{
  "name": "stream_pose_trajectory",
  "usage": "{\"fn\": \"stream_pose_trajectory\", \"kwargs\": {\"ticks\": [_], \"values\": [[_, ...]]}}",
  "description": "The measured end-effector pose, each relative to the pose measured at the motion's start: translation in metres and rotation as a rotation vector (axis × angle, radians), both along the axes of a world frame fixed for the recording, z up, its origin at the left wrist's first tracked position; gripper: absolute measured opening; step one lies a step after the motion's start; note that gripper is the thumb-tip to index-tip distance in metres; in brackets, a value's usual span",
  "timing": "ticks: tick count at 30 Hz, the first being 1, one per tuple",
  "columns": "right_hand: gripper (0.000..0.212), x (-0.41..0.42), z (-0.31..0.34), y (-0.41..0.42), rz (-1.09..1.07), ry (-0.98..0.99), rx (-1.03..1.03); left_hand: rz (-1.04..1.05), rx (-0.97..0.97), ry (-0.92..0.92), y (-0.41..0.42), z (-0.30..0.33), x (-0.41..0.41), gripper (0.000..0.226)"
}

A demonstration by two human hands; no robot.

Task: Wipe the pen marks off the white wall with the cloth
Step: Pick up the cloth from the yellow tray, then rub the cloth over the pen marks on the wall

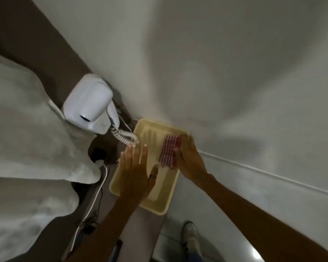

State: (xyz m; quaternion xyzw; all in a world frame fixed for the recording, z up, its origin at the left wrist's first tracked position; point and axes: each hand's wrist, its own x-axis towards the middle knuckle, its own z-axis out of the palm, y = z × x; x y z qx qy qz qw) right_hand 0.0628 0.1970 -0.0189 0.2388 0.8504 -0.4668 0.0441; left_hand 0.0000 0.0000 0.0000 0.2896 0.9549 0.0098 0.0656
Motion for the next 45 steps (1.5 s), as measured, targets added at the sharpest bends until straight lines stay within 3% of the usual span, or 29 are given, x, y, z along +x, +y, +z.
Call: {"fn": "stream_pose_trajectory", "kwargs": {"ticks": [3, 8, 10, 15, 18, 20, 24, 26, 30, 34, 39, 45], "values": [[0.056, -0.039, -0.077, -0.033, -0.047, -0.025, -0.152, 0.048, -0.046, -0.074, -0.015, -0.082, -0.016, 0.084], [0.085, -0.084, -0.192, -0.059, -0.085, -0.132, 0.244, 0.077, -0.102, -0.117, -0.034, -0.191, -0.036, 0.084], [0.098, -0.092, -0.215, -0.064, -0.087, -0.196, 0.261, 0.056, -0.119, -0.133, -0.039, -0.217, -0.042, 0.085], [0.105, -0.098, -0.226, -0.063, -0.056, -0.248, 0.242, 0.012, -0.127, -0.132, -0.040, -0.236, -0.040, 0.080], [0.099, -0.099, -0.201, -0.051, 0.002, -0.274, 0.175, 0.058, -0.097, -0.149, -0.028, -0.223, -0.036, 0.084], [0.097, -0.089, -0.175, -0.043, 0.000, -0.193, 0.092, 0.131, -0.045, -0.147, -0.012, -0.207, -0.028, 0.085], [0.087, -0.009, -0.138, -0.042, -0.055, 0.155, 0.176, 0.137, 0.094, -0.021, 0.013, -0.178, 0.013, 0.078], [0.081, 0.052, -0.139, -0.042, -0.067, 0.187, 0.221, 0.105, 0.100, 0.007, 0.020, -0.172, 0.047, 0.078], [0.104, 0.180, -0.176, -0.034, -0.123, -0.037, 0.292, -0.020, 0.055, -0.049, 0.029, -0.178, 0.129, 0.078], [0.111, 0.297, -0.238, -0.018, -0.021, -0.314, 0.373, -0.220, -0.002, -0.124, 0.040, -0.205, 0.202, 0.077], [0.112, 0.404, -0.328, 0.006, 0.012, -0.529, 0.294, -0.296, -0.083, -0.275, 0.066, -0.287, 0.261, 0.076], [0.100, 0.471, -0.463, 0.037, -0.154, -0.472, 0.308, -0.213, -0.106, -0.290, 0.094, -0.463, 0.282, 0.076]]}}
